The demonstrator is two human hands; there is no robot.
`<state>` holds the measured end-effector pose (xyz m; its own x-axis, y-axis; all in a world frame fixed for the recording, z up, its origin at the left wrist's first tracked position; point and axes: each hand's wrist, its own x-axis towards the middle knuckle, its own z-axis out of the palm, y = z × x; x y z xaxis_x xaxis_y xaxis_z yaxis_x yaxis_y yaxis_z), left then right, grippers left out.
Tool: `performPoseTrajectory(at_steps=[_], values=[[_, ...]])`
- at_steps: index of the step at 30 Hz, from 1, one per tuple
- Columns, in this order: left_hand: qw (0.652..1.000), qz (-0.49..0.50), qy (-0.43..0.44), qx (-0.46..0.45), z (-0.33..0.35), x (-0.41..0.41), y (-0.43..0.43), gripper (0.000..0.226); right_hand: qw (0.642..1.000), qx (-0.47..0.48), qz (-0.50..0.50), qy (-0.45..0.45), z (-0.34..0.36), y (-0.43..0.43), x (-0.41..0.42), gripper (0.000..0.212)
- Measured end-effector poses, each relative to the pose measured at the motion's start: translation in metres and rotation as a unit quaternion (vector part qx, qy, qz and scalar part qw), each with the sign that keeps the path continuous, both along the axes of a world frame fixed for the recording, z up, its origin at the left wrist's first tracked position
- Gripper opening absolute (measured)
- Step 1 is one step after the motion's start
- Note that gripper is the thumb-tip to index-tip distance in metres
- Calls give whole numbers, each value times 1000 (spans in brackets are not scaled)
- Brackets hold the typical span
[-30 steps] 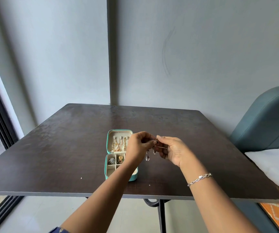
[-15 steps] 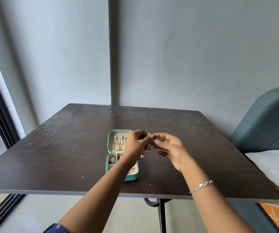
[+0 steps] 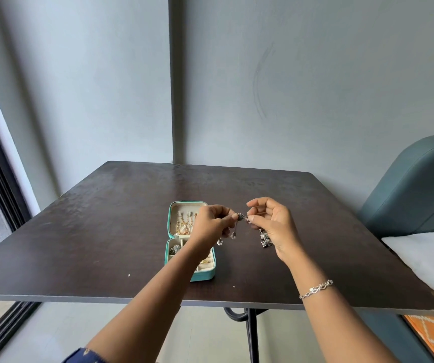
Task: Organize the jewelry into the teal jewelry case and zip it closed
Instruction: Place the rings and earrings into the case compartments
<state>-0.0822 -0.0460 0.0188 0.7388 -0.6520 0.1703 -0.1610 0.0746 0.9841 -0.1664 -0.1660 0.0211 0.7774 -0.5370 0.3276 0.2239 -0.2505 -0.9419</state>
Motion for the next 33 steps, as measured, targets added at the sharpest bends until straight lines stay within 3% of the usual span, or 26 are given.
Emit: performPoseTrajectory(at_steps=[10,23,27,33], values=[[998,-50,-45,10,-2,-2,1,16,990,-134,34,-16,13,-7,8,38],[974,11,-228,-5,-6,-5,0,22,993,-96,26,-59,11,-4,2,39],[972,22,-233,-24,-9,-5,1,12,994,-76,24,-80,9,-4,2,40],[979,5,-189,-79,-12,-7,4,23,995,-43,17,-92,3,-5,0,38]])
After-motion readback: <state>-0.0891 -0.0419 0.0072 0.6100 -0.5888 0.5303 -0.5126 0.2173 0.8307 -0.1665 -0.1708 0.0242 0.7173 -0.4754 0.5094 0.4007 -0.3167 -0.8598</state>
